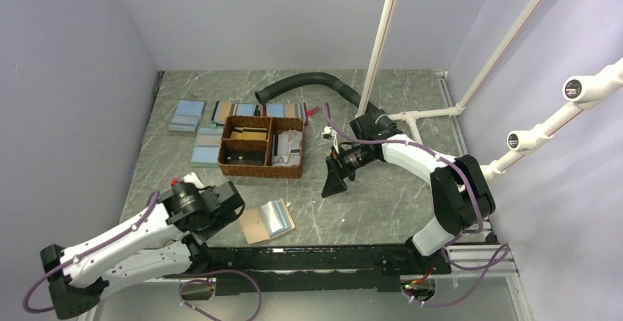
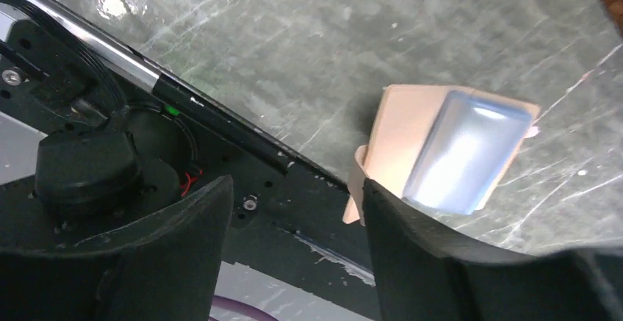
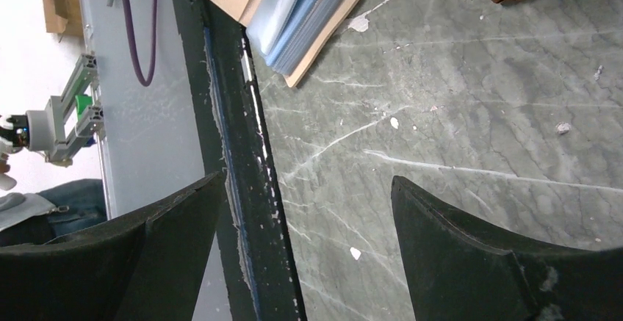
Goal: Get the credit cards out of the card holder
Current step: Open the card holder at the center of the board.
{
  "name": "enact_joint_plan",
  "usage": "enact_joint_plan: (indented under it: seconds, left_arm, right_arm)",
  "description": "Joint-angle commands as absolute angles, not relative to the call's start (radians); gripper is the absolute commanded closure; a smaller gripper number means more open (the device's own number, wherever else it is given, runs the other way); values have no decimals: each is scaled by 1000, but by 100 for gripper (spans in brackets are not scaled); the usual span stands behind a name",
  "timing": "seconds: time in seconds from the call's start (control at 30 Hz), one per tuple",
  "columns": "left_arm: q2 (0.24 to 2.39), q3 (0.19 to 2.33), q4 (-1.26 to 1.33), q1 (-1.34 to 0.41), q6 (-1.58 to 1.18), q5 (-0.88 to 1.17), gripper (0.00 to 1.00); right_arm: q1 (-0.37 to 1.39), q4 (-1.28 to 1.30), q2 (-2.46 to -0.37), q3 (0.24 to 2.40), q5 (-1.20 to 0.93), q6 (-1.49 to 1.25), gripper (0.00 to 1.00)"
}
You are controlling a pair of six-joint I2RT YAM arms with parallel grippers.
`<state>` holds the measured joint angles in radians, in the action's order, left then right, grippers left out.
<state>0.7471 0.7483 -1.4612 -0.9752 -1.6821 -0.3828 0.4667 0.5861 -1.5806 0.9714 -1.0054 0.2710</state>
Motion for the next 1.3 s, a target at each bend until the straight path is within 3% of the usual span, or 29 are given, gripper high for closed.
enact_joint_plan:
  seconds: [0.0,0.23,0.4,0.57,0.87,1.07,1.27]
  left_arm:
    - [879,922,-1546,-974,-1655,-502,29]
    - [851,1023,-1188,-974,-1243,-437,31]
    - [748,923,-938,-974,-1238,-358,34]
    - [812,845,-749,-973,-1224,-236,34]
    - [1140,806,-785,-948,-1290,-204,34]
    - [1222,739,-762,-941,-1337,-169,28]
    - [1255,677,-650,-927,-1328,-129,30]
  right_arm:
    - [473,591,-1567,1006,-1044,307,13]
    - [475,585,-1562,1002,-1046,304,13]
    - [477,578,-1568,1002,-1049,297,13]
    - [482,581,-1591,1012,-1058,292,13]
    - [495,581,-1593,1009,-1055,296,13]
    - [495,575,-1588,1003,-1053,293,13]
    - [495,578,-1595,1007,-1057,293,13]
